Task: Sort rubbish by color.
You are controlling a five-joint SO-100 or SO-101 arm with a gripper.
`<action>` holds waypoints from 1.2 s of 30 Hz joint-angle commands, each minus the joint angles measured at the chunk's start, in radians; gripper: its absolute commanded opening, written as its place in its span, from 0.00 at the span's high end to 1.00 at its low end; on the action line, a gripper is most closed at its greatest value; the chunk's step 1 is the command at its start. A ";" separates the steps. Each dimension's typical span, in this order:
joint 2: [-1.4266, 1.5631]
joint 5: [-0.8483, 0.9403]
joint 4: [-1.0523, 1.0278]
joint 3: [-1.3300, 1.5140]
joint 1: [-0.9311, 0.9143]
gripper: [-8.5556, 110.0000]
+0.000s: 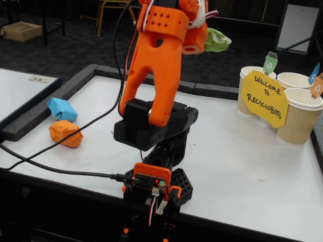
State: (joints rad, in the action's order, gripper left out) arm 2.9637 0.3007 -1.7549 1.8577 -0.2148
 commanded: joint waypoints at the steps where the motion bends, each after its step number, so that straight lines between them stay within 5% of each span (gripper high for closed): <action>1: 0.006 -0.014 0.025 -0.034 -0.067 0.93; 29: 0.158 -0.006 0.187 0.176 -0.236 0.93; 36: -0.087 -0.017 0.225 0.097 -0.225 0.93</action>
State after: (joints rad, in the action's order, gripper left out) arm 3.0419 0.3007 -1.5815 2.0540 -0.4264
